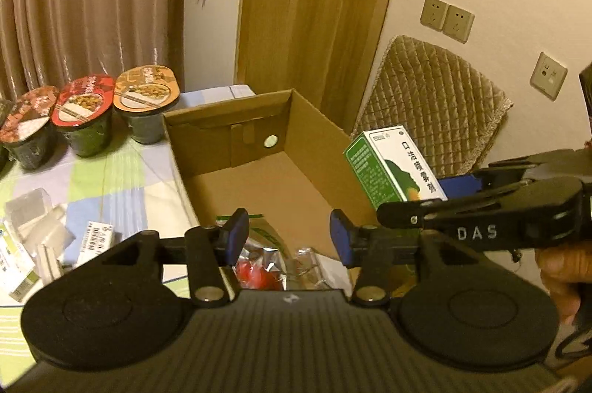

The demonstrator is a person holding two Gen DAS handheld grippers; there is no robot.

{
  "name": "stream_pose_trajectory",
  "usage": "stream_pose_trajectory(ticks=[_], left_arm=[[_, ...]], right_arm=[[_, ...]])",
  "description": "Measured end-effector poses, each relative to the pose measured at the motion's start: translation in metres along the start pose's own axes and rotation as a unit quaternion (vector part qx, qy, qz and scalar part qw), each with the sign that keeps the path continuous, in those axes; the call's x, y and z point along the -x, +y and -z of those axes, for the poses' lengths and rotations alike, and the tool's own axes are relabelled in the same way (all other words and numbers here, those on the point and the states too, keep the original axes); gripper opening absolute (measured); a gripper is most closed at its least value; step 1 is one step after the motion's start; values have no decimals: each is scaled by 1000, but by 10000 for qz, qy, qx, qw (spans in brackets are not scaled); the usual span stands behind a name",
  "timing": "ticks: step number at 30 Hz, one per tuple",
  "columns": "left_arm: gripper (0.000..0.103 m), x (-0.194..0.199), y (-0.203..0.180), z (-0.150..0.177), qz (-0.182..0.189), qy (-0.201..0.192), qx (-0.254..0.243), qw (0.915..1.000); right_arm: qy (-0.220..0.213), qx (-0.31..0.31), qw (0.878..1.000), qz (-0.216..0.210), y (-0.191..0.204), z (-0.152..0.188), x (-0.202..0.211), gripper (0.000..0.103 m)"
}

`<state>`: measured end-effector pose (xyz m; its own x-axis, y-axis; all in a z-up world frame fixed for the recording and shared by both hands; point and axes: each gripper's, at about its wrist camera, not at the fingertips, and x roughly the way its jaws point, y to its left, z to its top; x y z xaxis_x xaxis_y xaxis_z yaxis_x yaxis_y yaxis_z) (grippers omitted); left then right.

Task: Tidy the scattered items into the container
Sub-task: 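Carry the red packet and spray box with both tools over the cardboard box, then open the left tool dropping the red packet while the right tool releases the spray box into the box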

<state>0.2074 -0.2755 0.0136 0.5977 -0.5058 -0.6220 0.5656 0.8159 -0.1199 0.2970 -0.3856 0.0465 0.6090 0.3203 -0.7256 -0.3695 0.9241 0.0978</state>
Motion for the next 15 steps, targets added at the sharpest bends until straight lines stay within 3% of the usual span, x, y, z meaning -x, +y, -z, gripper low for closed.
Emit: stream_pose_trajectory(ticks=[11,15], left_arm=[[43,13,34,21,-289,181,336,9989],[44,16,35,25,-287,200,358,9987]], right_arm=[[116,-49,9999,-45,5,4,-15,58],[-25,-80,9998,-170,8,0,-17,58]])
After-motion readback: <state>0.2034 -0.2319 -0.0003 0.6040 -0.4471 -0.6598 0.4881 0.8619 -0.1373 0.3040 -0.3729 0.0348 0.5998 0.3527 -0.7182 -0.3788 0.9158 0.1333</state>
